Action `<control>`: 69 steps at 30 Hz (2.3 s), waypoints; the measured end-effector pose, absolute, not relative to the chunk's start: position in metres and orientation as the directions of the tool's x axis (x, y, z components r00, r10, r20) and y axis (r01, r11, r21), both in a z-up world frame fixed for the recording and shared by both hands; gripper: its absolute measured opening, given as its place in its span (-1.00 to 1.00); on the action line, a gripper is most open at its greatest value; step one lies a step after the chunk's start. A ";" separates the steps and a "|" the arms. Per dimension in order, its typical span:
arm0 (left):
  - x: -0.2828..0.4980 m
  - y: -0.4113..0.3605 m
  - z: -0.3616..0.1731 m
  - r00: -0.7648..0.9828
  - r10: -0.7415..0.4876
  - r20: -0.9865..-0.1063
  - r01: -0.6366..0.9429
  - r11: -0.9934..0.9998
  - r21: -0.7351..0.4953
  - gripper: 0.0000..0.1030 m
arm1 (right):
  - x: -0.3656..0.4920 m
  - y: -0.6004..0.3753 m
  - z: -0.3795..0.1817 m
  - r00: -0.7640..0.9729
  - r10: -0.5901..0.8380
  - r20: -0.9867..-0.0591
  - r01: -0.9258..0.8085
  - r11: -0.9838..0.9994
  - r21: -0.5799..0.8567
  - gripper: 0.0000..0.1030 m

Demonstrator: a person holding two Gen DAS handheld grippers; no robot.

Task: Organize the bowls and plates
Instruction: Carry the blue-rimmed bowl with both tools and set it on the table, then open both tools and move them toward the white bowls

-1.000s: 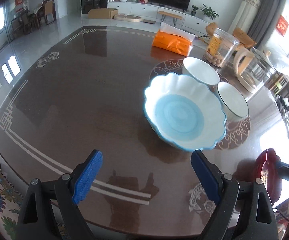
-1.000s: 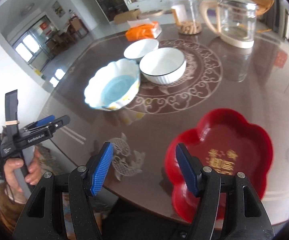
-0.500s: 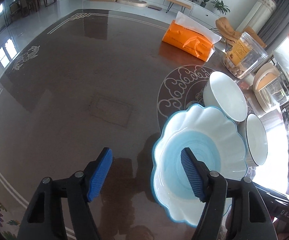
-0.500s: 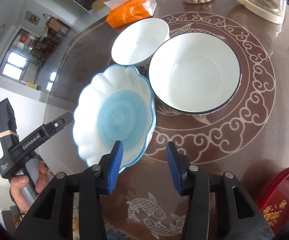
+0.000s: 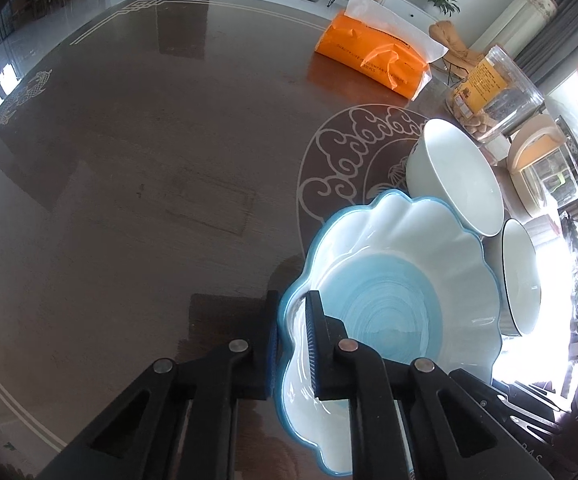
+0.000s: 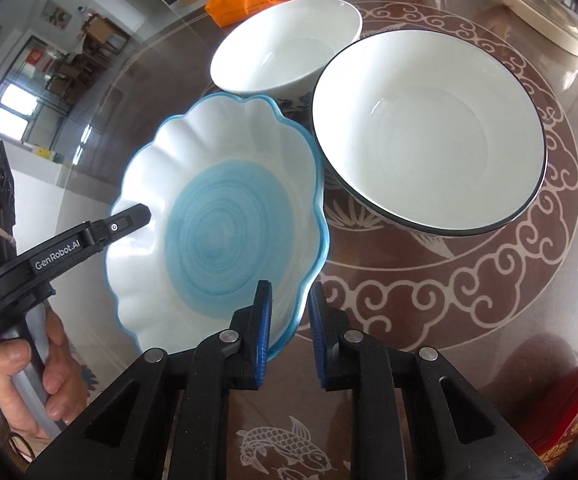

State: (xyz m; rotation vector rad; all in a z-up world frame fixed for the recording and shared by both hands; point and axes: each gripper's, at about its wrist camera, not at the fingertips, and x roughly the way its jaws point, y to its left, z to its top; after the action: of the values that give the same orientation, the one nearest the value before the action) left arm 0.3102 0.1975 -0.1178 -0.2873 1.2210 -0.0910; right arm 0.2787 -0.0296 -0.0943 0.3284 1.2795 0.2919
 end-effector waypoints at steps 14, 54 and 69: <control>0.238 0.202 -0.088 0.418 -0.226 -0.880 -0.071 0.958 -0.279 -0.82 | 0.246 -0.027 -0.076 0.302 0.358 -0.884 -0.174 0.932 0.318 -0.65; 0.086 0.147 -0.048 0.672 -0.063 -0.738 -0.105 0.978 -0.179 0.58 | 0.125 -0.095 -0.040 0.538 0.340 -0.771 -0.161 0.940 0.302 0.23; 0.069 0.116 -0.050 0.615 -0.011 -0.788 -0.107 0.989 -0.098 0.59 | 0.095 -0.124 -0.029 0.606 0.324 -0.727 -0.138 0.942 0.305 0.26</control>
State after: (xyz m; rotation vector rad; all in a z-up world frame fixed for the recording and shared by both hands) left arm 0.0691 0.1161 -0.0504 -0.1403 0.9072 0.0555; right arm 0.0953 -0.1245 -0.0291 0.2278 0.8822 0.2696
